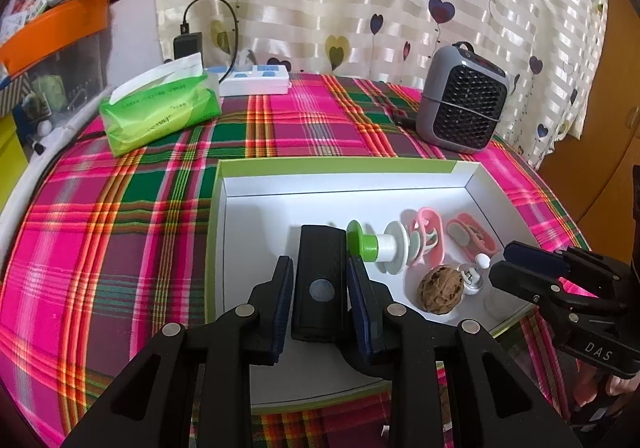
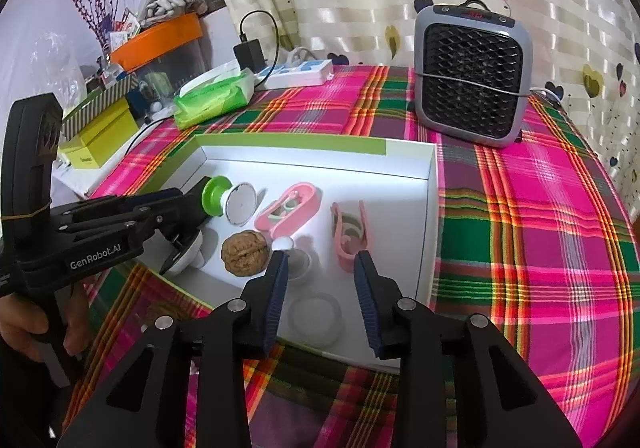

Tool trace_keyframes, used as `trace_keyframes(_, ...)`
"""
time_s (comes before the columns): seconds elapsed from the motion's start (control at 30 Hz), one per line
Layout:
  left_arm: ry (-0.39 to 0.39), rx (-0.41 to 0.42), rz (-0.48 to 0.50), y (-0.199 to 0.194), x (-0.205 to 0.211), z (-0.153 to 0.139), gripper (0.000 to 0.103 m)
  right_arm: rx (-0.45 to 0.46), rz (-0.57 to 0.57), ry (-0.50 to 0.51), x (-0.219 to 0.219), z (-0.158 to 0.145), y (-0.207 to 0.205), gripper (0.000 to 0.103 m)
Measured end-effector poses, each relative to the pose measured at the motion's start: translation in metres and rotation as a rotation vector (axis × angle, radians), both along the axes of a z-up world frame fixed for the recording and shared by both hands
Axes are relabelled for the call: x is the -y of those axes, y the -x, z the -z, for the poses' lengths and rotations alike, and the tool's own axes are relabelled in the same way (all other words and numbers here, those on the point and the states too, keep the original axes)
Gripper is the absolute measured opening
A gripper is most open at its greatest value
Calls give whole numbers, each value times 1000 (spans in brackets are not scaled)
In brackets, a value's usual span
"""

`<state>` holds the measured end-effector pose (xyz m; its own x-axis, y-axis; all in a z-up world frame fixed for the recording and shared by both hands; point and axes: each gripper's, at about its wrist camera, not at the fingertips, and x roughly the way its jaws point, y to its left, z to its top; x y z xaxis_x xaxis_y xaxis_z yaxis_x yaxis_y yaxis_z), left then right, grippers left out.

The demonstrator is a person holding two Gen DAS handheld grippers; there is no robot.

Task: Organize objects
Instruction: 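Lower the white roll into the box and open the right tool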

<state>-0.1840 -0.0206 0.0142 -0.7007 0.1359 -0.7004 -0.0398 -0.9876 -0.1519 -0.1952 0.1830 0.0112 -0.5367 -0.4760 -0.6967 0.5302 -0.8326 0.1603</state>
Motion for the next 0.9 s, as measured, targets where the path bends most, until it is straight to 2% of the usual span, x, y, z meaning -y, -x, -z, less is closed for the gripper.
trace_keyframes(0.9, -17, -77, 56, -53, -22, -24, 25, -42, -65, 13, 12, -17, -43, 36)
